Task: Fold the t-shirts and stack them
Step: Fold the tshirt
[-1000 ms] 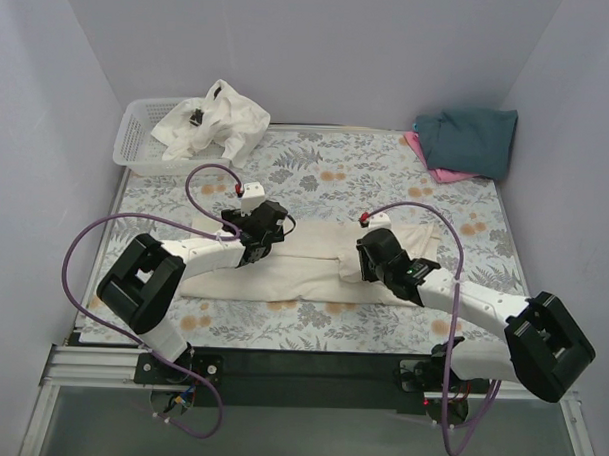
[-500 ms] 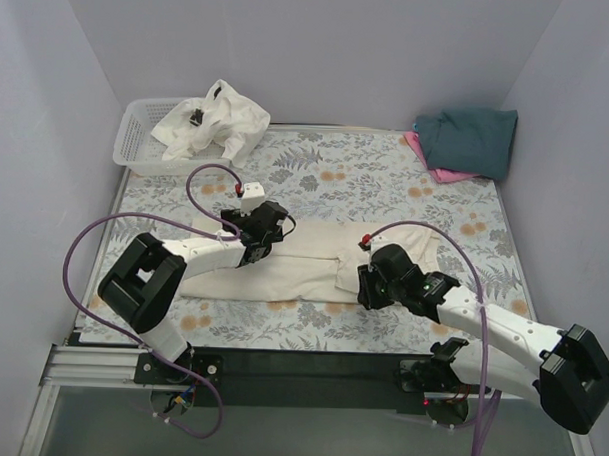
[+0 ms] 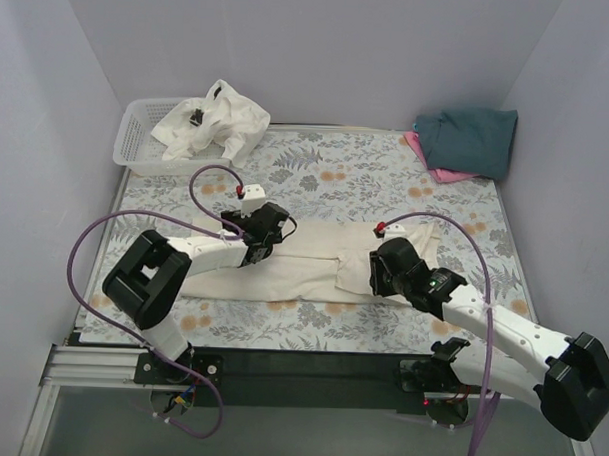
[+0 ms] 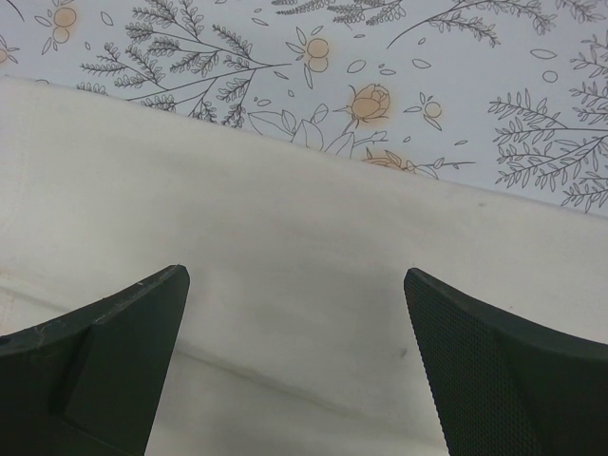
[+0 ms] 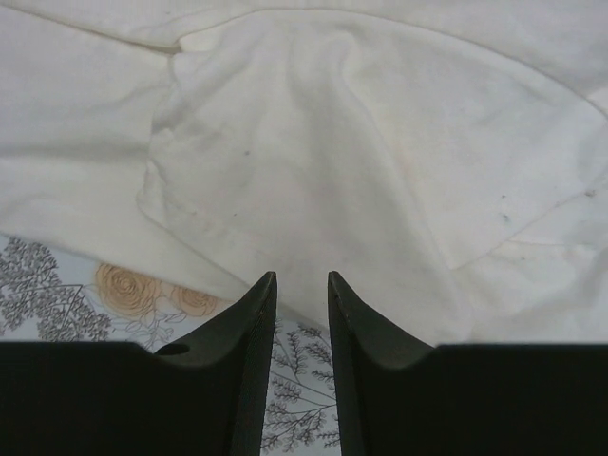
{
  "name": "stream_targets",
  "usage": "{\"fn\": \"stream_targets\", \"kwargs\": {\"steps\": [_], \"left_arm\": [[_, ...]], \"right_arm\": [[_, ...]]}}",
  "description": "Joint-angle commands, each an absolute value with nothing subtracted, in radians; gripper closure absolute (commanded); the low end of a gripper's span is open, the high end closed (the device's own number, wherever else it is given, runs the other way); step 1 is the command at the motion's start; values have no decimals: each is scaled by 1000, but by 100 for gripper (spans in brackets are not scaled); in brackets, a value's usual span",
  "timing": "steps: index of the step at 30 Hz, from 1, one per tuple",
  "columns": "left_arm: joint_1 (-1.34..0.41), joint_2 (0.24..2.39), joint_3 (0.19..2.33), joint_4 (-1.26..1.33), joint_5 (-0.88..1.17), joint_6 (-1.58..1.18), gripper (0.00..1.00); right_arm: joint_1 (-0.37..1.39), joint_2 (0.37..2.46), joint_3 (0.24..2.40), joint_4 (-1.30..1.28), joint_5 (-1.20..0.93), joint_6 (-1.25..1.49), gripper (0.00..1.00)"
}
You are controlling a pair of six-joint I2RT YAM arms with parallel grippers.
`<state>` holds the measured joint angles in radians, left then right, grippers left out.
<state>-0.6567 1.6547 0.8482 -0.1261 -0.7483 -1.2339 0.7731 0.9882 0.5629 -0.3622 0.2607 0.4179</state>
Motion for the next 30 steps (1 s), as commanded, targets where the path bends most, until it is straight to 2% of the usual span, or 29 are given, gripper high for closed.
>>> {"fn": "stream_targets", "kwargs": {"steps": [1, 7, 11, 20, 30], "left_arm": [[-658, 1673, 864, -118, -773, -1243, 11], [-658, 1709, 854, -121, -770, -1276, 11], [-658, 1729, 851, -141, -756, -1307, 11], [-658, 1700, 782, -163, -707, -1388, 11], [-695, 1637, 647, -181, -660, -1537, 11]], "right_arm": [[726, 1014, 586, -310, 348, 436, 75], [585, 1045, 548, -207, 290, 391, 75], [514, 1150, 532, -120, 232, 379, 75], [500, 1414, 575, -11, 196, 376, 77], [483, 1699, 804, 18, 186, 302, 78]]}}
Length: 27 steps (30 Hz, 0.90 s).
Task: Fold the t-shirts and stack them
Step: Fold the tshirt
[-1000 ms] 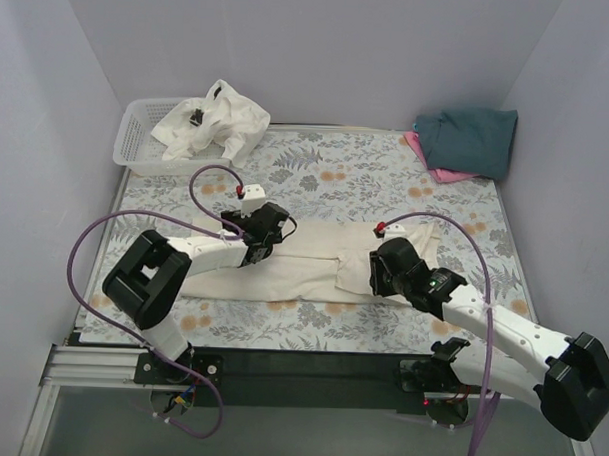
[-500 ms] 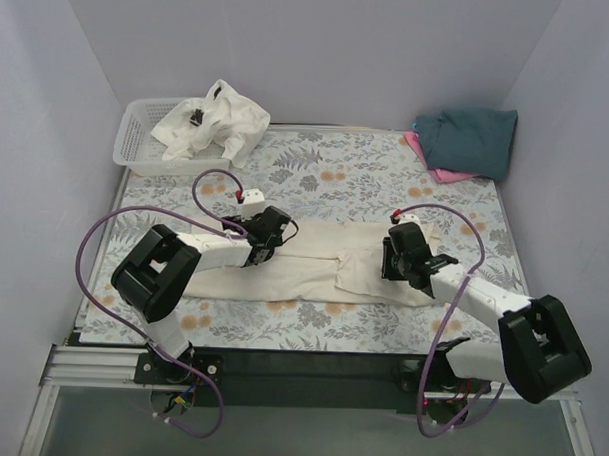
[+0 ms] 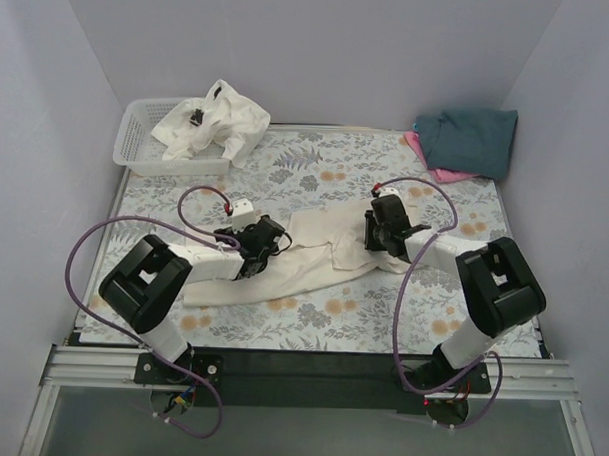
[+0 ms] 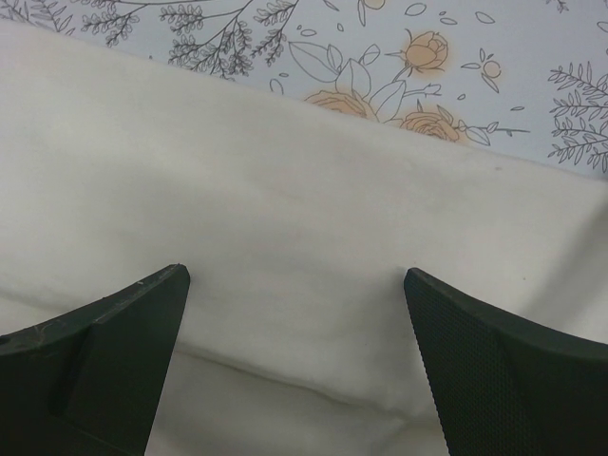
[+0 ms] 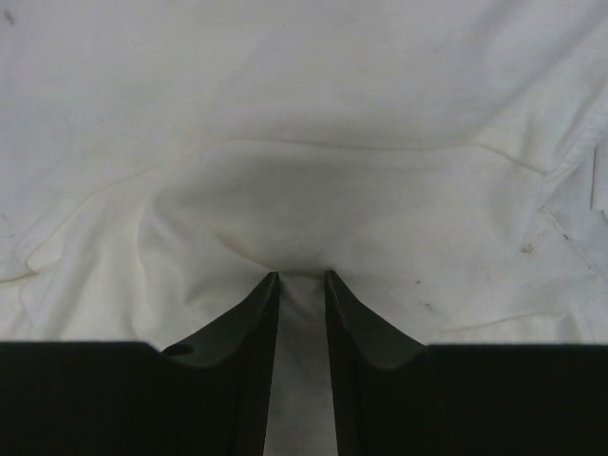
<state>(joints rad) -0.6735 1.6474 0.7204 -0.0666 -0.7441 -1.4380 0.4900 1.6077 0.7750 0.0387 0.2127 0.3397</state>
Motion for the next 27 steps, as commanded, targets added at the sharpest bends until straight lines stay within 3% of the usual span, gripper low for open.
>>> {"fn": "stream_targets", "kwargs": {"steps": [1, 17, 27], "left_arm": [[-698, 1629, 638, -189, -661, -1548, 11], [-874, 1517, 601, -296, -614, -1759, 11], [-1025, 1404, 687, -353, -615, -1781, 11]], "right_arm": [[482, 1719, 852, 18, 184, 276, 78], [394, 2020, 1307, -64, 143, 69, 78], [380, 1930, 1417, -89, 89, 14, 78]]}}
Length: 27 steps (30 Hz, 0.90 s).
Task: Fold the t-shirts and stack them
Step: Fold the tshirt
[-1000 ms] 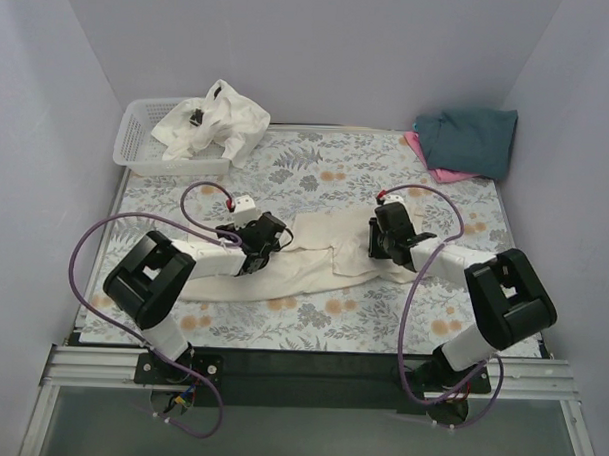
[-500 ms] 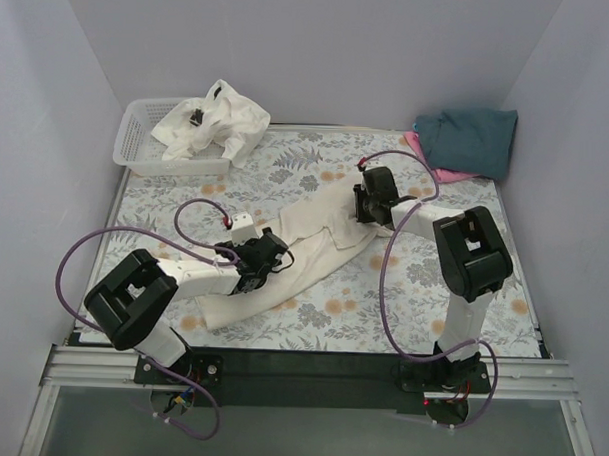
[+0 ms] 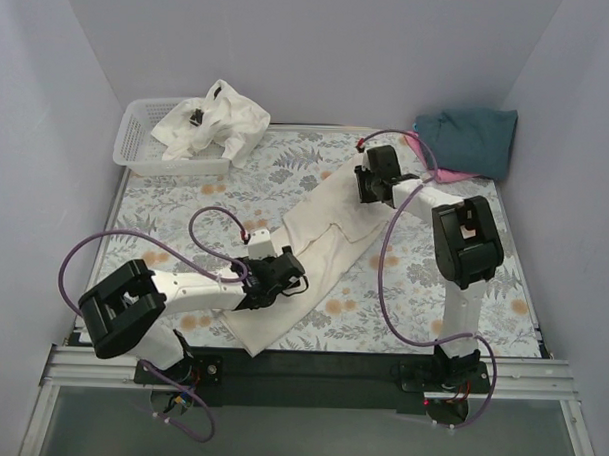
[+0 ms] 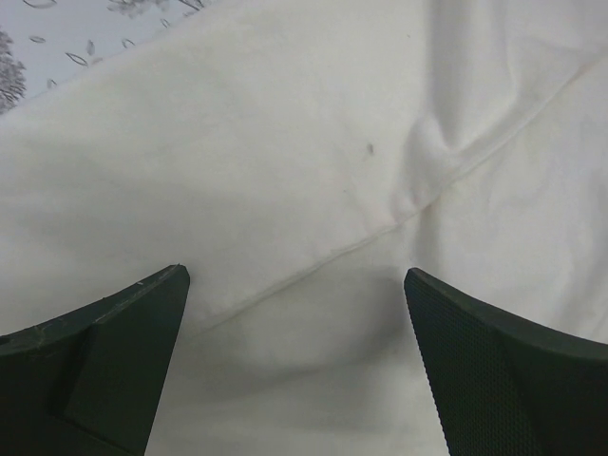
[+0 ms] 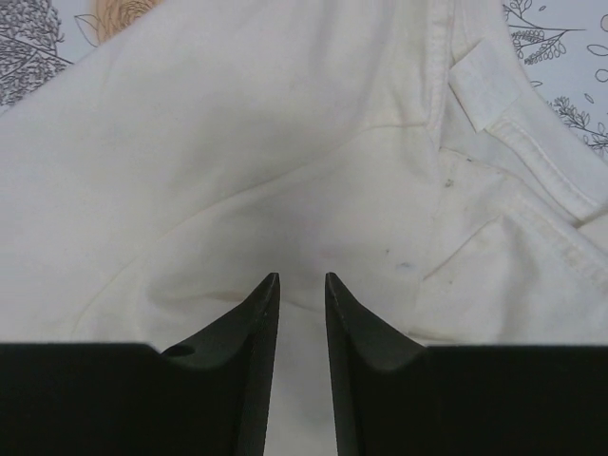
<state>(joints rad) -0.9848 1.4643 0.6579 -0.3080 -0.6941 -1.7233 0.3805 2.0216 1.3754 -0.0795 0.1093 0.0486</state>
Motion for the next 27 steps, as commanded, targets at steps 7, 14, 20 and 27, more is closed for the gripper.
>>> {"fn": "stream_targets", "kwargs": {"steps": [7, 14, 20, 27], "left_arm": [[-1040, 1293, 698, -387, -686, -1730, 11], [-1040, 1304, 675, -336, -712, -1625, 11], [-1040, 1295, 629, -307, -683, -1605, 11], [-1040, 1315, 585, -264, -649, -1598, 11]], "right_arm": [[383, 1672, 1283, -87, 46, 55, 76], [383, 1554, 1095, -68, -60, 112, 76], [383, 1569, 1034, -61, -72, 138, 75], [383, 1652, 1011, -37, -51, 147, 76]]}}
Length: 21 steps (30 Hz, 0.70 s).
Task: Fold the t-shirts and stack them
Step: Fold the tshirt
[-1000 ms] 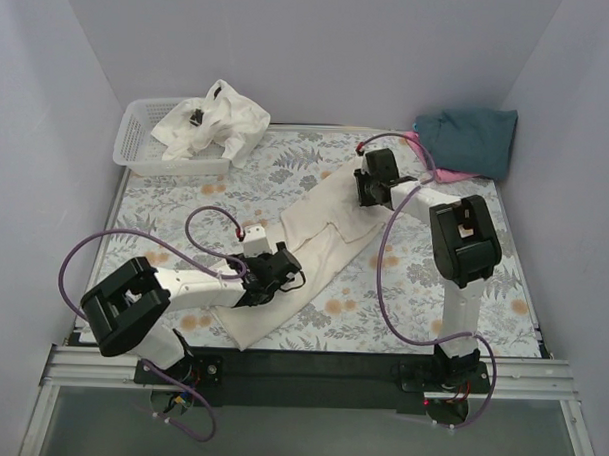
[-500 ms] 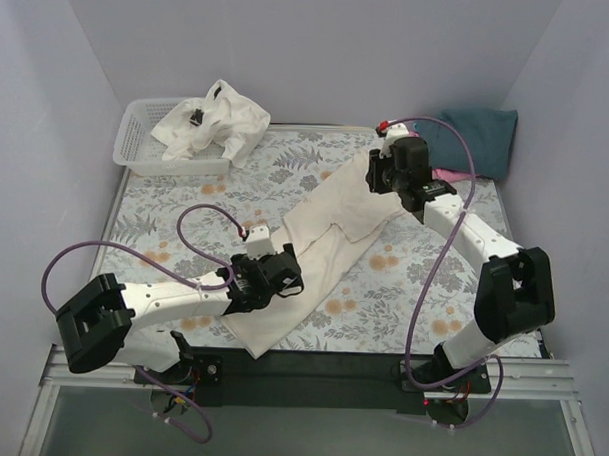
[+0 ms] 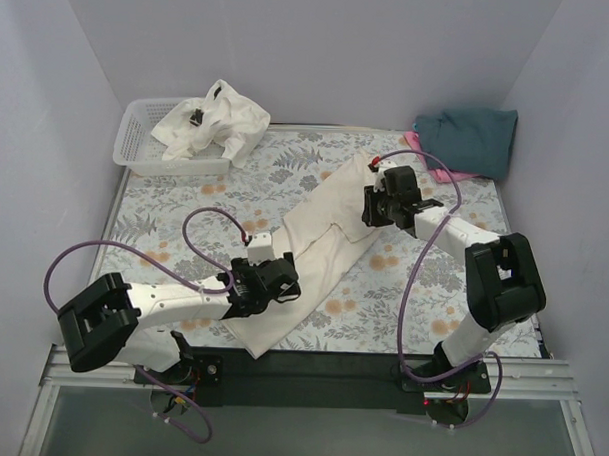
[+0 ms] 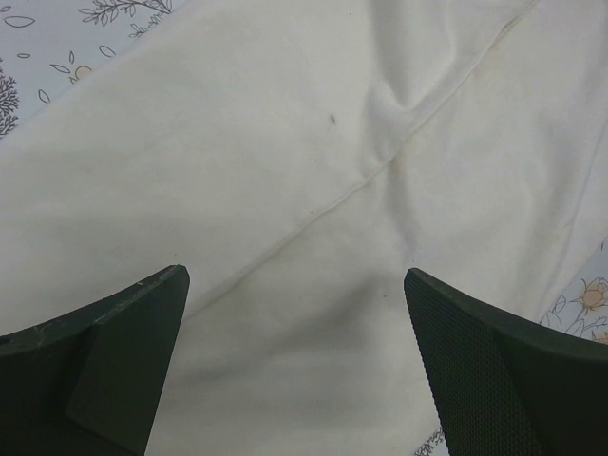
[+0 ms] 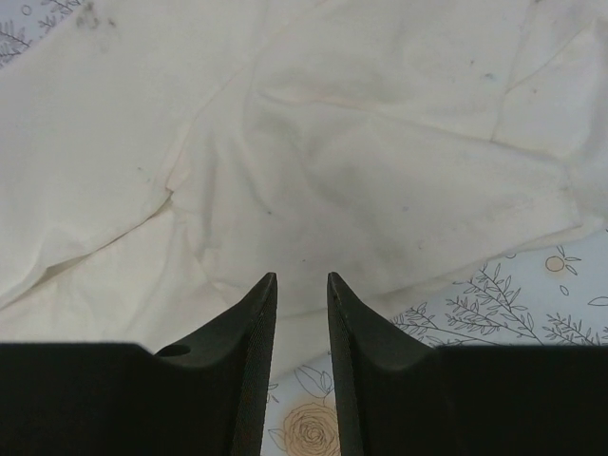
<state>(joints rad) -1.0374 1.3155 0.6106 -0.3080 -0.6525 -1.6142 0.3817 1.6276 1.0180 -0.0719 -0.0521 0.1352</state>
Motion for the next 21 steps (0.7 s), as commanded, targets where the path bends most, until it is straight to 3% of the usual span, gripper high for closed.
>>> {"fn": "stream_targets", "kwargs": {"steps": [1, 21], "left_arm": [[-1039, 1319, 578, -250, -641, -1580, 11], [-1040, 1396, 526, -129, -436, -1580, 11]], "right_arm": [[382, 1670, 1012, -32, -46, 146, 76], [356, 1966, 1232, -43, -12, 106, 76]]}}
